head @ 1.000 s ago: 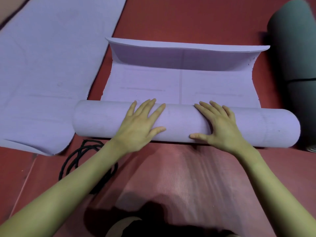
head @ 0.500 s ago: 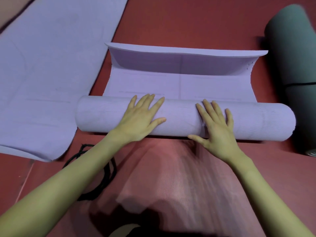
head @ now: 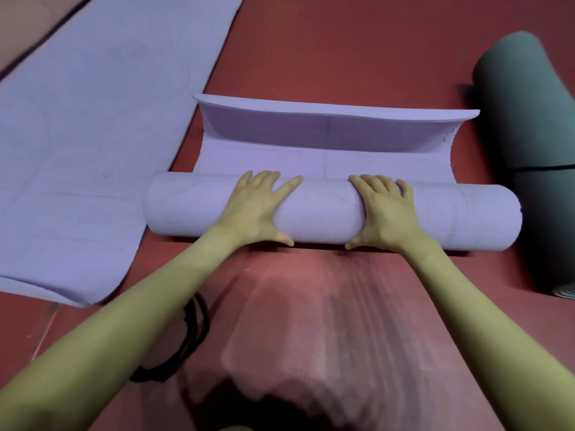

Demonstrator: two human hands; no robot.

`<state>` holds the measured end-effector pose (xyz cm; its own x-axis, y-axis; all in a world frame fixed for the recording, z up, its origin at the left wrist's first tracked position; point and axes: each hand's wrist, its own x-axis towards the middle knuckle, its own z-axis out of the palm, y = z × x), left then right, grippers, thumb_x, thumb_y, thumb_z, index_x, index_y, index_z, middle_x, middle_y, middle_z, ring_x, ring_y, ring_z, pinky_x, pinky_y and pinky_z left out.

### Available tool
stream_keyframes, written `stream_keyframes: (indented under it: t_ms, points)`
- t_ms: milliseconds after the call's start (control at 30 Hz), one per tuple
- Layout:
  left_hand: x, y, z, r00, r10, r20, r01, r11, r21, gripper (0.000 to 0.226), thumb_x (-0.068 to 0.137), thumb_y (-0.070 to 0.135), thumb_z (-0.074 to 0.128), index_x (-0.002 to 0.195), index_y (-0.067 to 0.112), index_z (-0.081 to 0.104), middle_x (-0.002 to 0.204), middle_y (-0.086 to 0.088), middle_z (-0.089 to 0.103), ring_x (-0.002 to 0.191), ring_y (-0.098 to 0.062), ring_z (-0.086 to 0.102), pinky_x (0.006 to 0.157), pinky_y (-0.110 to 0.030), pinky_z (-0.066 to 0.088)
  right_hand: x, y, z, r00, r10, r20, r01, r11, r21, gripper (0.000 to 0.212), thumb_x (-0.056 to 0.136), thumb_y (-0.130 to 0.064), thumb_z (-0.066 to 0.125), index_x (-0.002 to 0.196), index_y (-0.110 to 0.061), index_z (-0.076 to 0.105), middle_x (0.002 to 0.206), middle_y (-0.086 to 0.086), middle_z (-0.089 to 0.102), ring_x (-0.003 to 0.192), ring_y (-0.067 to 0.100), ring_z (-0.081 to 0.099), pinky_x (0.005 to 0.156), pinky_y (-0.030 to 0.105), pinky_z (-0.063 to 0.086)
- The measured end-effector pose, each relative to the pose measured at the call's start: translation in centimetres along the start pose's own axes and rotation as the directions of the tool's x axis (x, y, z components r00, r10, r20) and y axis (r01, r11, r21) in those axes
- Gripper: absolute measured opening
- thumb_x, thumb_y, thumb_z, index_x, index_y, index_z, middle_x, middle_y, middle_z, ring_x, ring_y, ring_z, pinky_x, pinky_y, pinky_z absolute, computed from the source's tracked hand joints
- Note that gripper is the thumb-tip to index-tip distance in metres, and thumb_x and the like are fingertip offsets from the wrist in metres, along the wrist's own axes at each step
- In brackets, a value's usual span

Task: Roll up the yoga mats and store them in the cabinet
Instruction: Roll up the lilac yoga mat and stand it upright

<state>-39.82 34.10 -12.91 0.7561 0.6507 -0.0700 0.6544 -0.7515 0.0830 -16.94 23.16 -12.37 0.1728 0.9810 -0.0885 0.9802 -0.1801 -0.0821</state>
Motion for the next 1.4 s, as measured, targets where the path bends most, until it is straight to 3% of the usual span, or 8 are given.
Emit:
stream_keyframes:
  t_ms: [100,367,633,867,967,1067,1200,1400]
  points:
    - [0.1,-0.1,-0.5,0.999,0.022,-0.032,-0.022,1.0,0.022,0.117,0.052,0.073,0.075,0.15,0.03,0.028,0.145,-0.015,0.042,0.134,-0.03,0.038,0.111,-0.044,0.023,0.0,0.0,-0.3,1.0,-0.003,-0.018,0.003,1.0,-0.013,0.125,0.037,-0.06,0.086,0.145,-0.024,0.036,0.145,-0.002,0.043,0.131,0.027,0.038,0.11,0.048,0.019]
    - [-3.5,1.8,-0.5,0.998,0.01,-0.061,-0.009,1.0,0.024,0.115,0.047,0.069,0.08,0.147,0.03,0.037,0.141,-0.015,0.048,0.13,-0.031,0.044,0.109,-0.046,0.028,-3.9,-0.8,0.5,0.997,-0.016,-0.07,0.015,1.0,-0.026,0.12,0.029,-0.066,0.079,0.137,-0.022,0.047,0.134,-0.002,0.053,0.117,0.031,0.049,0.097,0.047,0.031]
    - [-7.9,2.9,0.7,0.989,0.086,-0.116,-0.084,0.996,0.029,0.118,0.031,0.081,0.072,0.133,0.023,0.055,0.113,-0.011,0.066,0.099,-0.029,0.066,0.086,-0.042,0.051,-9.2,-1.3,-0.3,0.995,-0.046,0.084,0.046,0.999,0.003,0.121,0.03,-0.079,0.069,0.138,-0.03,0.046,0.133,-0.009,0.054,0.115,0.028,0.051,0.096,0.045,0.033]
    - [-8.8,3.3,0.6,0.991,0.119,-0.066,-0.125,0.987,-0.102,0.107,0.068,0.07,0.067,0.152,0.021,0.023,0.154,-0.009,0.031,0.142,-0.022,0.029,0.118,-0.036,0.012,-6.8,-0.8,-2.3,0.953,-0.039,0.302,0.0,0.992,0.13,0.135,0.027,-0.082,0.067,0.147,-0.033,0.032,0.147,-0.012,0.042,0.132,0.02,0.039,0.111,0.039,0.023]
    - [-8.7,3.2,1.3,0.987,0.151,-0.046,-0.152,0.988,-0.018,0.108,0.07,0.08,0.051,0.154,0.021,0.015,0.157,-0.006,0.025,0.146,-0.02,0.023,0.12,-0.044,0.013,-6.9,-0.6,-2.4,0.965,-0.038,0.259,-0.01,0.983,0.184,0.129,0.036,-0.073,0.081,0.148,-0.028,0.035,0.149,-0.008,0.041,0.136,0.018,0.037,0.114,0.039,0.024]
    - [-7.3,2.6,1.1,0.989,0.142,-0.039,-0.143,0.989,-0.039,0.113,0.064,0.077,0.06,0.154,0.023,0.016,0.156,-0.004,0.03,0.143,-0.019,0.028,0.119,-0.041,0.015,-8.4,-0.7,-1.7,0.993,-0.021,0.115,-0.003,0.979,0.204,0.1,0.061,-0.056,0.082,0.147,-0.027,0.039,0.152,-0.002,0.038,0.14,0.019,0.032,0.116,0.039,0.019]
    - [-4.9,2.1,-0.5,0.992,0.122,0.042,-0.115,0.985,-0.128,0.112,0.064,0.071,0.069,0.153,0.028,0.016,0.157,0.004,0.025,0.142,-0.013,0.023,0.114,-0.027,0.01,-9.8,-2.4,0.3,0.991,-0.05,-0.127,0.071,0.983,0.167,0.053,0.093,-0.038,0.05,0.141,-0.017,0.049,0.149,0.011,0.043,0.138,0.033,0.038,0.113,0.05,0.024]
    - [-5.7,2.8,0.5,0.993,0.105,-0.058,-0.11,0.99,-0.089,0.092,0.079,0.062,0.058,0.154,0.026,0.017,0.16,-0.003,0.018,0.147,-0.02,0.014,0.121,-0.039,0.004,-7.4,-2.7,0.6,0.999,0.001,-0.046,0.006,0.989,0.15,0.069,0.092,-0.049,0.009,0.148,-0.02,0.039,0.155,0.006,0.034,0.145,0.029,0.025,0.117,0.046,0.013]
